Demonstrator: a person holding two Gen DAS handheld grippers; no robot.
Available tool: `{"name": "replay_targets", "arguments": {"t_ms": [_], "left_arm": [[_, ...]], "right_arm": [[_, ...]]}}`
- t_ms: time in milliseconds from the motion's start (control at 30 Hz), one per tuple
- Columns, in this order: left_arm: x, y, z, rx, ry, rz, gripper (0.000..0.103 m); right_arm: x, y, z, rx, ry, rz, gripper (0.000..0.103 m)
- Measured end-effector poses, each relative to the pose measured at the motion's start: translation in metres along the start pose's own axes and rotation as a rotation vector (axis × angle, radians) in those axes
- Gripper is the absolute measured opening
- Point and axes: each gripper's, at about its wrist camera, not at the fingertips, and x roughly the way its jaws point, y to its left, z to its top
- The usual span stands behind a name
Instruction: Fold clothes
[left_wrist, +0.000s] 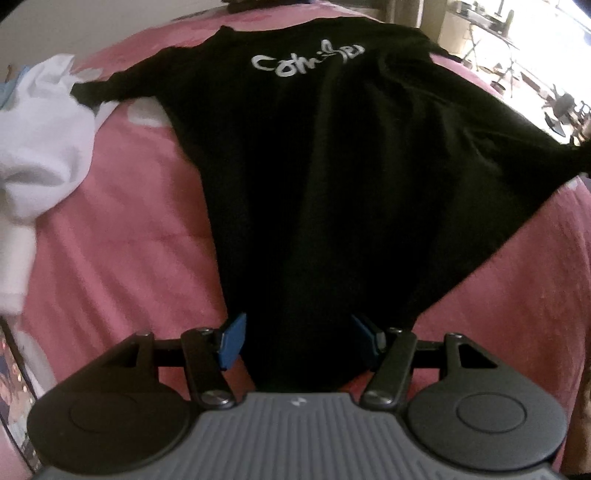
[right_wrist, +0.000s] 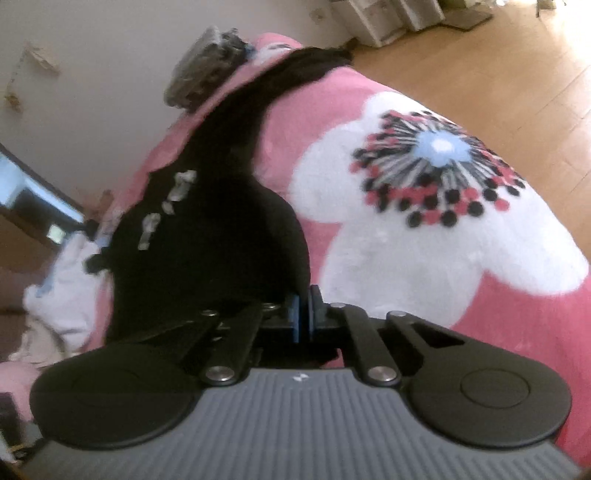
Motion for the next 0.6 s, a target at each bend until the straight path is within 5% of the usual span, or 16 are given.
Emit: {"name": "replay_targets", "arguments": {"t_ms": [200,333,467,600], "left_arm": [[-0.001,0.012,-0.003,-0.066,0.020,-0.006,0.062],[-0.005,0.018,-0.004,-0.096,0.024,-0.007,0.062],[-0.012,0.024,-0.007,-0.113,0.015,0.004,0.062],[-0.015,0.033,-0.010,-0.161,-0.001,-0.017,0.062]], "right_arm": [[-0.045,0.012,-0.010,-0.020,-0.060,-0.019,0.003],[-0.036,-0.002,-0.020,-0.078,-0.034,-0.288,0.008],[-0.056,-0.005,-0.025,0.013,-0.133,-0.326,0.013],[-0.067,0.030,-0.034,-0.179,-0.187,-0.294,0.016]]}}
